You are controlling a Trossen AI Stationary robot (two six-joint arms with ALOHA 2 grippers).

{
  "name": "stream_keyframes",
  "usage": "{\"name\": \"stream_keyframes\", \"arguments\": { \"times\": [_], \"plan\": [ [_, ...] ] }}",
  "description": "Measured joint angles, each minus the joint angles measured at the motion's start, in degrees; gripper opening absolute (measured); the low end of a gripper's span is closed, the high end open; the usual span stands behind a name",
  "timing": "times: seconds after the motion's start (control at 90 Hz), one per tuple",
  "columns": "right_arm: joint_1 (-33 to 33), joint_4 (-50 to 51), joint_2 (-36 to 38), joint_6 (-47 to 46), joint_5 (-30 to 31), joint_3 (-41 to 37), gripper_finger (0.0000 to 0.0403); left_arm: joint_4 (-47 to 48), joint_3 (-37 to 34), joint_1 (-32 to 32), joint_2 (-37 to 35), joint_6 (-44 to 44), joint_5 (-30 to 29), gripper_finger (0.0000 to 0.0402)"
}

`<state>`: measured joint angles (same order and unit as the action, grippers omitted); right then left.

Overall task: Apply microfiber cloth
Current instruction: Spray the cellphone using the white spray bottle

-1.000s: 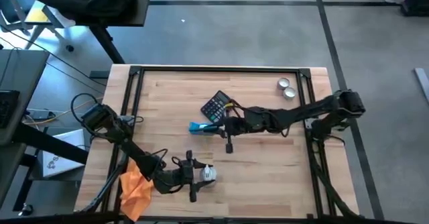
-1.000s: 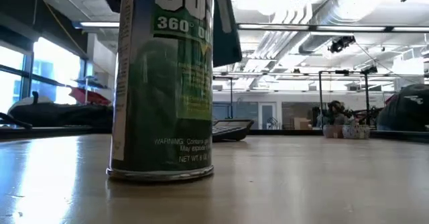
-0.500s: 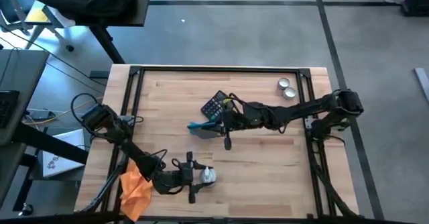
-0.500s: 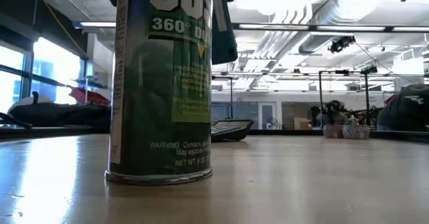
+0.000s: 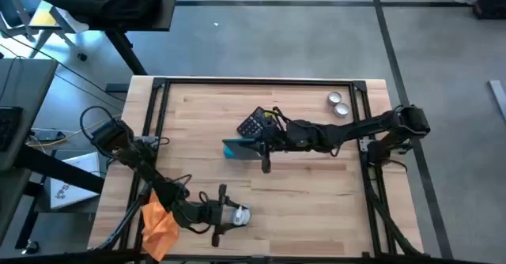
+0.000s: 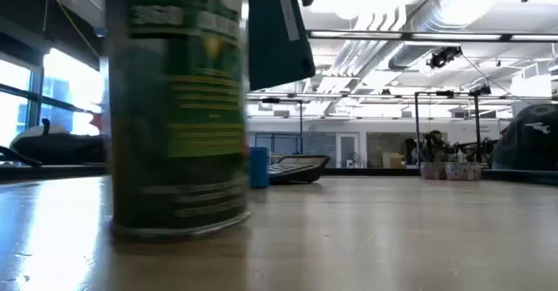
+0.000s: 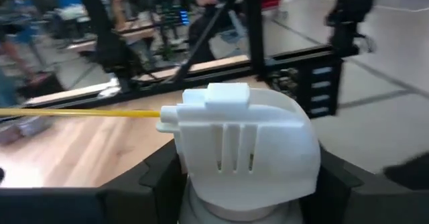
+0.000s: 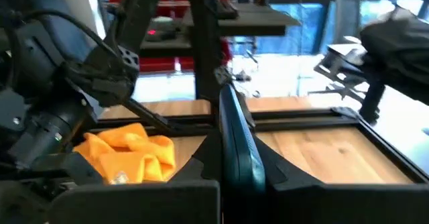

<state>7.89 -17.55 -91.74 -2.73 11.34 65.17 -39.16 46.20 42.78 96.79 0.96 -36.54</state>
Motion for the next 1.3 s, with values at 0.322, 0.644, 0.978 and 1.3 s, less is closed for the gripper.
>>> {"name": "stream_keyframes", "arguments": {
  "times": [0.322,0.644,0.978,1.3],
  "plan": [
    [5.9,1.7,0.0,-0.7,19.6,0.0,0.0000,0.1,-11.0,-2.6,-12.5,0.2,17.9,0.0192],
    [6.4,2.4,-0.1,-2.9,20.1,-0.2,0.0000,2.0,-15.9,-7.7,-18.8,3.0,33.9,0.0192],
    [6.4,3.2,-0.1,-0.9,19.7,-0.3,0.0000,11.7,-15.9,-13.4,-24.0,8.2,54.3,0.0192],
    [6.4,2.5,-1.8,0.4,16.7,-0.3,0.0000,13.0,-15.8,-17.8,-25.8,14.1,64.8,0.0191]
  ]
}}
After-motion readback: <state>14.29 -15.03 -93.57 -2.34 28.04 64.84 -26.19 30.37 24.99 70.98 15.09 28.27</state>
